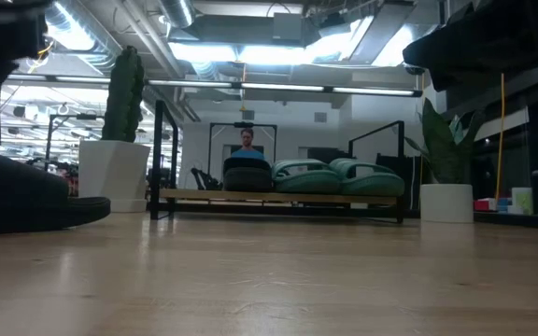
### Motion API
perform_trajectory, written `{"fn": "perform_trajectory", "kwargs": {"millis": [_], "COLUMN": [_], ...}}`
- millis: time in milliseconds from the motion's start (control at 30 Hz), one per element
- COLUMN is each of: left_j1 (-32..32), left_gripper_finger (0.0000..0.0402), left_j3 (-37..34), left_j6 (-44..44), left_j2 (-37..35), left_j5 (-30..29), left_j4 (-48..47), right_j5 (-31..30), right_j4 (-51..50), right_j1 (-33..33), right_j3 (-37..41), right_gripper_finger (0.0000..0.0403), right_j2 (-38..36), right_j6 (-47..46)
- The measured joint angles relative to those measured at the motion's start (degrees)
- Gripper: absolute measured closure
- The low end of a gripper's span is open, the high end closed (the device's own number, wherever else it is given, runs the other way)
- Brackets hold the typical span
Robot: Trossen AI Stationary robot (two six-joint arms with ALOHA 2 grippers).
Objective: Pick and place slides into the shelf
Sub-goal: Put the black slide on the shelf
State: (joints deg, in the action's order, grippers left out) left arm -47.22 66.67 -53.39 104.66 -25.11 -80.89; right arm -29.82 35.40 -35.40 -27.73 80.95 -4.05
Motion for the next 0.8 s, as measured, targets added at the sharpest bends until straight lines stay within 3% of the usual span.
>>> {"fn": "perform_trajectory", "kwargs": {"millis": [433,800], "left_j1": [1.9,0.6], "left_gripper_finger": [0.0261,0.033], "left_j3": [-3.1,-3.1], "left_j6": [0.0,0.0], "left_j2": [0.0,0.0], "left_j5": [-0.2,3.2], "left_j4": [1.9,0.7], "right_j5": [0.0,0.0], "right_j4": [0.1,0.1], "right_j1": [0.0,0.0], "right_j3": [0.0,0.0], "right_gripper_finger": [0.0379,0.0379], "right_j2": [0.0,0.0], "right_j6": [-0.2,-0.2]}}
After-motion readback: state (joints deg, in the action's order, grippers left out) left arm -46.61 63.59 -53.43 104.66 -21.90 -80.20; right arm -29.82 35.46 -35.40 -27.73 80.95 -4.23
